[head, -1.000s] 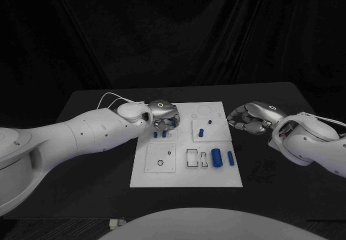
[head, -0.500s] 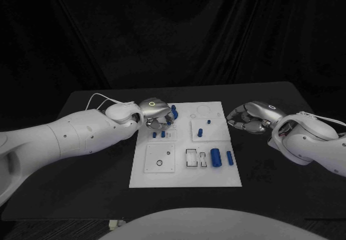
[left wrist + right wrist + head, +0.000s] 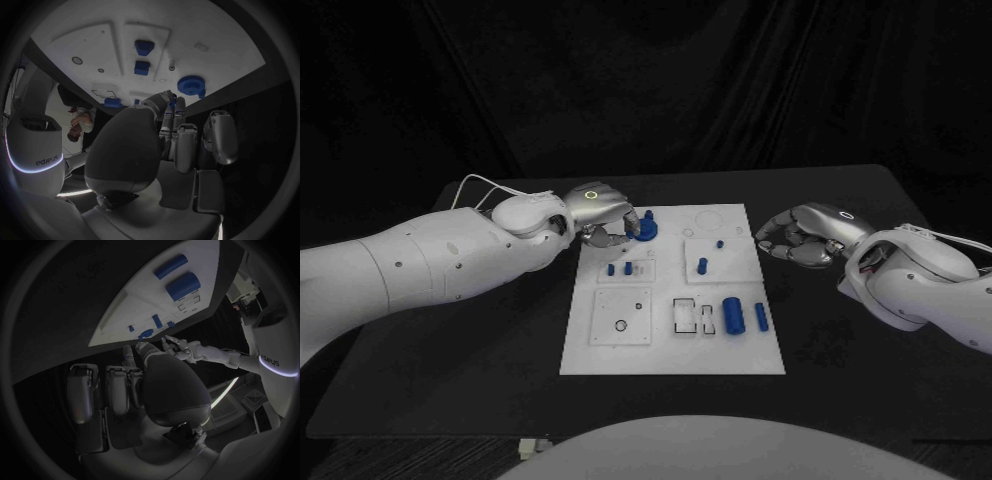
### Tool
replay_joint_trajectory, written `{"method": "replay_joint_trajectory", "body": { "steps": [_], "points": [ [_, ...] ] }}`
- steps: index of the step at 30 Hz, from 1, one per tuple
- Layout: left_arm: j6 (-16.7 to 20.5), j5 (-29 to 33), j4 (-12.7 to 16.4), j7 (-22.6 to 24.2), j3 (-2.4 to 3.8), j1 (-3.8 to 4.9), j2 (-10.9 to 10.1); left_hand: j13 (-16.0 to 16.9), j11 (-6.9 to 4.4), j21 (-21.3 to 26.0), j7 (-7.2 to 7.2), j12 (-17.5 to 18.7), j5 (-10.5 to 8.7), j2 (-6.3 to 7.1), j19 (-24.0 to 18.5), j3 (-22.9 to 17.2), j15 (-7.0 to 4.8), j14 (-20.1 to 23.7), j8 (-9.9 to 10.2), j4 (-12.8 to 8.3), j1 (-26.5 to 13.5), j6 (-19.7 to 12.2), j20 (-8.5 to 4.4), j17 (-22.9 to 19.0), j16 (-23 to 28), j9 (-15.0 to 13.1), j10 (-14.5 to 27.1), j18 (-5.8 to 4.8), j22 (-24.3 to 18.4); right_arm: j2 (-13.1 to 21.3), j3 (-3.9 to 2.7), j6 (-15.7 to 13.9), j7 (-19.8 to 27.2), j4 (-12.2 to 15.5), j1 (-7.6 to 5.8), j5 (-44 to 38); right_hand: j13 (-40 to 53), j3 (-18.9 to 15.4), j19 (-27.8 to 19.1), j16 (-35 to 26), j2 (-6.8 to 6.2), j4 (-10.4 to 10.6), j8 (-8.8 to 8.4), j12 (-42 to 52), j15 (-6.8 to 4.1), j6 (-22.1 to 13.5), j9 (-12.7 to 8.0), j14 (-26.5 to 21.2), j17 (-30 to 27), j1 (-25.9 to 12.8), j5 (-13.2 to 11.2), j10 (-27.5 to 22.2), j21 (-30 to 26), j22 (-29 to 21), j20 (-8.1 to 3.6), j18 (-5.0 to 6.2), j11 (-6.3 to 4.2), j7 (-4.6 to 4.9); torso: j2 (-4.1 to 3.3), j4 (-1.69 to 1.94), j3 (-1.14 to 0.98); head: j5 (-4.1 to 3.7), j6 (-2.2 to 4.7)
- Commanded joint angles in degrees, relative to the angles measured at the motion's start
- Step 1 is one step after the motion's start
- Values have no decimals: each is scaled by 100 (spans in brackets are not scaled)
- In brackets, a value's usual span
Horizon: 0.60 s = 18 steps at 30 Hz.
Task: Assemble the parts on the task board
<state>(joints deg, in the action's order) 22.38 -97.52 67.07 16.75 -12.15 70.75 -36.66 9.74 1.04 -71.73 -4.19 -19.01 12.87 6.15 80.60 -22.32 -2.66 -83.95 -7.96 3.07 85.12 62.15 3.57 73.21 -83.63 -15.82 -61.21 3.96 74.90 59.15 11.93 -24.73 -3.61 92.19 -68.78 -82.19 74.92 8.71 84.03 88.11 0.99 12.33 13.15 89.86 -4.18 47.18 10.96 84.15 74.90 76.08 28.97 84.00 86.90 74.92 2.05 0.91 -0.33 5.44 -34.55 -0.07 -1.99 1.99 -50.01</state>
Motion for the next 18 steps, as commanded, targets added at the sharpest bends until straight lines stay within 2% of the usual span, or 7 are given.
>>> {"method": "replay_joint_trajectory", "body": {
  "steps": [1,8,14,18],
  "points": [
    [-135,-1,88,-54,3,19,-68,9,13,29,8,16,-18,15,-39,-16,-28,28,20,6,-59,-27,-4,-12,30,-7,-26,14,964,0,-2,12,-34,-6,25,0,1508,27,424,-24,-23,-6,26,14,24,20,-3,498,1104,15,37,600,-25,1383,37,3,3,-2,-5,-2,-2,-12,1],
    [-309,-1,178,-127,2,17,-206,4,17,108,15,70,-65,18,-83,-20,-30,72,51,17,-93,-56,-7,-104,74,4,16,29,943,-14,-2,18,-32,-27,38,2,1508,35,420,-26,-19,-9,29,14,24,28,-2,497,1100,19,38,600,-34,1380,37,5,3,-2,-10,-1,1,6,1],
    [-359,-1,166,-152,2,0,-206,3,21,129,13,99,-105,16,-95,-22,-27,83,73,25,-113,-80,-6,-118,84,12,36,31,939,-32,-2,31,-32,-35,41,2,1508,40,420,-28,-16,-12,30,14,24,32,-2,496,1097,22,38,600,-33,1381,37,5,4,-2,-18,-4,6,0,1],
    [-371,-1,122,-149,1,-25,-168,3,20,125,14,100,-108,15,-93,-22,-27,83,75,26,-114,-83,-6,-117,83,12,35,30,940,-44,-2,40,-33,-40,43,2,1508,40,420,-28,-16,-12,30,14,24,32,-2,496,1097,22,38,600,-33,1381,37,5,4,-2,-11,-7,1,19,1]
  ]
}}
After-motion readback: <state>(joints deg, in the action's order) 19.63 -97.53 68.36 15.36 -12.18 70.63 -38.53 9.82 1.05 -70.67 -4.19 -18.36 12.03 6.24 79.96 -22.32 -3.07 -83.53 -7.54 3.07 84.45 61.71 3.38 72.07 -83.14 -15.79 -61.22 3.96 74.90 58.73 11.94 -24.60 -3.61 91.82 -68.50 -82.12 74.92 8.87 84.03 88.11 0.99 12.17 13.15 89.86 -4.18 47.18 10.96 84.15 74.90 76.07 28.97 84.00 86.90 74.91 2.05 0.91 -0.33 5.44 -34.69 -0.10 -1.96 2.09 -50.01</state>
